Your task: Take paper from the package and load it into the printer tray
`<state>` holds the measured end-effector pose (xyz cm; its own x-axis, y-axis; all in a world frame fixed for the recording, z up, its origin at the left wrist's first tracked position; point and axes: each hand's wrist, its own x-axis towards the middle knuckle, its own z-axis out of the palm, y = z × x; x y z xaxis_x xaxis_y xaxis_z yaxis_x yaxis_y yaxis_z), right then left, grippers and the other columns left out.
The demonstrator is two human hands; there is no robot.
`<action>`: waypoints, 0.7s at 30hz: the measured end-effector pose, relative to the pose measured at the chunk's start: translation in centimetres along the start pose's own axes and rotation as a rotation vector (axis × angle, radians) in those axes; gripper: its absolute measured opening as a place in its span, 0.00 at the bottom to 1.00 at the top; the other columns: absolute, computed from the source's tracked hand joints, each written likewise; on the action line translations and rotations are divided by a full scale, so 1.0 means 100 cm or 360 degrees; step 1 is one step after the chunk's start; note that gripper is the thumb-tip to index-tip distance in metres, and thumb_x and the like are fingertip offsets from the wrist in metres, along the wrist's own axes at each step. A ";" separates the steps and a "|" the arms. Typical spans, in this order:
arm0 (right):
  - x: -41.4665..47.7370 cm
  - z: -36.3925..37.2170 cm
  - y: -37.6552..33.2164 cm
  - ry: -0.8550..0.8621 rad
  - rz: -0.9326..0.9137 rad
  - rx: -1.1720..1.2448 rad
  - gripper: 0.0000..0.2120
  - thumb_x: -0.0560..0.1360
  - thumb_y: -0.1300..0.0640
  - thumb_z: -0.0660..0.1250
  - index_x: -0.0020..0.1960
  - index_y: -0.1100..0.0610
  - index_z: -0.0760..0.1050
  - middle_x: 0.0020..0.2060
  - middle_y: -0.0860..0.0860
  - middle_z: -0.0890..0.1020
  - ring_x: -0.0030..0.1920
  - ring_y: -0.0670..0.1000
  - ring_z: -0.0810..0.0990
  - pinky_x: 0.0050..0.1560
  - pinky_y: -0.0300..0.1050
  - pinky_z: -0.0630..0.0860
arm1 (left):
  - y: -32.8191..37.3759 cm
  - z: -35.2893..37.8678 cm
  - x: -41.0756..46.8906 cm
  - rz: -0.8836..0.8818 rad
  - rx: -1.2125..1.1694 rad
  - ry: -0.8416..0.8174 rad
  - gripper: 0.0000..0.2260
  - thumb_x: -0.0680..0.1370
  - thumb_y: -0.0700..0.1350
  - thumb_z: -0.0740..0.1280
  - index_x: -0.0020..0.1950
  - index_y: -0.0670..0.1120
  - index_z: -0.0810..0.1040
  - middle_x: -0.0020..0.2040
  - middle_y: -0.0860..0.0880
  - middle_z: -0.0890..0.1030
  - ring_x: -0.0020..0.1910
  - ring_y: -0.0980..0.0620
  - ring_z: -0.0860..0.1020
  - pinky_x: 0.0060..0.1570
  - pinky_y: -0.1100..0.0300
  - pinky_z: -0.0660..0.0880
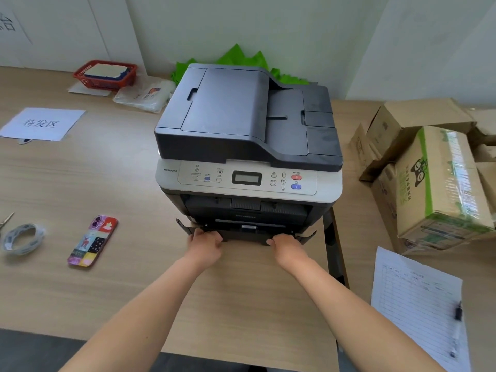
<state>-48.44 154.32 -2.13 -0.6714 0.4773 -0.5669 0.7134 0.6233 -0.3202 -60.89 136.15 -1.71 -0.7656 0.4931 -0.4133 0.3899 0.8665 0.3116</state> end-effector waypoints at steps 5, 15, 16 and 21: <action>0.010 -0.007 -0.003 0.0123 -0.0054 -0.0086 0.16 0.82 0.64 0.54 0.66 0.56 0.73 0.63 0.55 0.78 0.65 0.57 0.75 0.65 0.47 0.68 | 0.019 -0.004 0.012 -0.0087 -0.0187 0.0035 0.10 0.76 0.46 0.63 0.55 0.48 0.78 0.61 0.47 0.78 0.66 0.42 0.65 0.61 0.56 0.62; -0.014 -0.020 -0.005 0.0208 -0.0074 0.0165 0.13 0.77 0.62 0.56 0.58 0.59 0.74 0.58 0.59 0.76 0.59 0.62 0.76 0.60 0.50 0.74 | 0.029 -0.025 -0.006 -0.0031 -0.0341 0.0038 0.18 0.76 0.43 0.64 0.66 0.43 0.73 0.66 0.42 0.73 0.69 0.42 0.66 0.70 0.53 0.65; -0.023 -0.021 -0.007 0.0218 -0.0095 0.0177 0.14 0.78 0.60 0.56 0.61 0.60 0.74 0.60 0.59 0.75 0.59 0.62 0.76 0.62 0.51 0.73 | 0.028 -0.028 -0.012 -0.0013 -0.0316 0.0026 0.19 0.76 0.42 0.64 0.67 0.44 0.72 0.66 0.42 0.73 0.69 0.42 0.66 0.70 0.53 0.65; -0.061 -0.037 -0.024 0.0345 -0.0210 0.0321 0.16 0.79 0.57 0.59 0.66 0.59 0.72 0.64 0.57 0.73 0.63 0.58 0.75 0.65 0.53 0.73 | 0.038 -0.048 -0.041 0.0168 -0.0305 -0.0062 0.16 0.76 0.45 0.62 0.63 0.47 0.73 0.60 0.46 0.79 0.61 0.45 0.75 0.63 0.50 0.73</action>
